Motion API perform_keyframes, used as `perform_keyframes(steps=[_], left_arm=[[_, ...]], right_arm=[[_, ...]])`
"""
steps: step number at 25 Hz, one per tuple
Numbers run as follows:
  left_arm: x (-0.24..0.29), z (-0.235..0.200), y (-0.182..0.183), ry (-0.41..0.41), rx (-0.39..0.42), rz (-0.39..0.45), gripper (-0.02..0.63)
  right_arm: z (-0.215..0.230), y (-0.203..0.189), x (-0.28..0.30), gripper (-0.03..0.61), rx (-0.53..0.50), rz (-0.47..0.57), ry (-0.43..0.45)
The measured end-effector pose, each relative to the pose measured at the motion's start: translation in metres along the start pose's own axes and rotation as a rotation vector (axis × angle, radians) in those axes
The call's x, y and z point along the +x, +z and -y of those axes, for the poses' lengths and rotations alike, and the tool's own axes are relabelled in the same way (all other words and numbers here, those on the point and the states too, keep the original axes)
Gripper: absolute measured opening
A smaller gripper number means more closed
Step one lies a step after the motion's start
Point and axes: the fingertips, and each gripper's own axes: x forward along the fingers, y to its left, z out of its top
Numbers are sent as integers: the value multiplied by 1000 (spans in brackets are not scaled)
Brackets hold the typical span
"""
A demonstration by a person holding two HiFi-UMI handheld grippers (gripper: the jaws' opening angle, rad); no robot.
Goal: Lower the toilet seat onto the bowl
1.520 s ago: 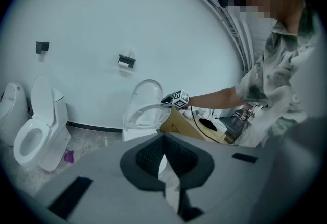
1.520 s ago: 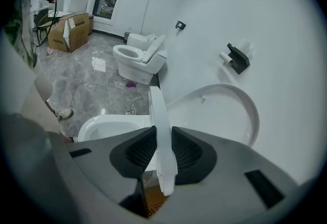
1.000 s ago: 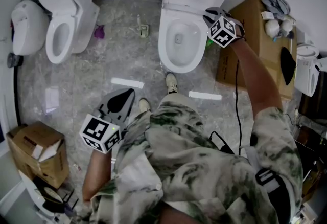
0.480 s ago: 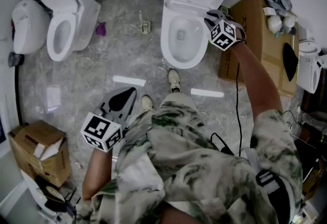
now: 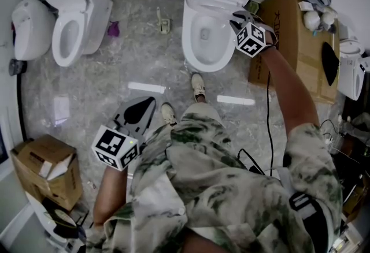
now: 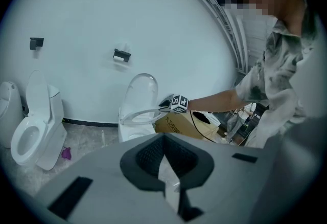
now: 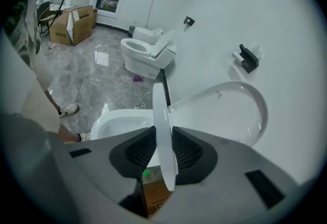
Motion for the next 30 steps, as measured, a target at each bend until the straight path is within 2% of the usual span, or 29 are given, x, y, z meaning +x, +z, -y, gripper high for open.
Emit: perform_keyframes(steps=[30], left_arm=[[18, 10, -28, -58, 3, -66, 21]], right_arm=[[-86, -19, 16, 127, -19, -20, 98]])
